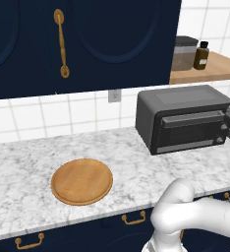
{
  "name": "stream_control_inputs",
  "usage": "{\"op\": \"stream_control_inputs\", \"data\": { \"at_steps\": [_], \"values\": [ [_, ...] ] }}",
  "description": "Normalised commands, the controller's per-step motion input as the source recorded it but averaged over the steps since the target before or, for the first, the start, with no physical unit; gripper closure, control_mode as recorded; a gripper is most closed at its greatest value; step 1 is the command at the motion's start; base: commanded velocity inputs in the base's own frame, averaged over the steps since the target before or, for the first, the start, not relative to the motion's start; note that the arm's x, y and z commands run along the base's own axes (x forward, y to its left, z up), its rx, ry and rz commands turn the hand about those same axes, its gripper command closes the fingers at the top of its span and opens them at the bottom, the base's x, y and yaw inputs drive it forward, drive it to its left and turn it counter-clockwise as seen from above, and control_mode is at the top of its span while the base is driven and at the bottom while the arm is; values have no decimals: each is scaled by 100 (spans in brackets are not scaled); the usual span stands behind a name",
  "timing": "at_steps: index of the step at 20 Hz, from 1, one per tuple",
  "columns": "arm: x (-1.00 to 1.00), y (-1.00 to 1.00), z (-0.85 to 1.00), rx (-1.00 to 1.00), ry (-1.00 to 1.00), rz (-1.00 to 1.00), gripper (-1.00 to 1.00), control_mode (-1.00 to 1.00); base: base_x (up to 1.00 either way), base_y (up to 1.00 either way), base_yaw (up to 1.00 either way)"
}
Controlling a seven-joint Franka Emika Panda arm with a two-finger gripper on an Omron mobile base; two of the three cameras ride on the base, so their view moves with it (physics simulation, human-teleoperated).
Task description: Pick up the kebab skewer and baguette bread, and place them inside the toaster oven. Close the toaster oven door and start by setting the timer.
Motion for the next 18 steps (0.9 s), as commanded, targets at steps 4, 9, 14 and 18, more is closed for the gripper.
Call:
{"op": "stream_control_inputs", "data": {
  "at_steps": [4,9,14,18],
  "values": [
    [0,-6,-16,26,-1,-3,100,-100,0,0,0],
    [0,0,-21,25,-2,-4,100,-100,0,0,0],
    [0,0,-22,26,-4,-5,100,-100,0,0,0],
    [0,-1,-16,24,-6,-6,100,-100,0,0,0]
  ]
}}
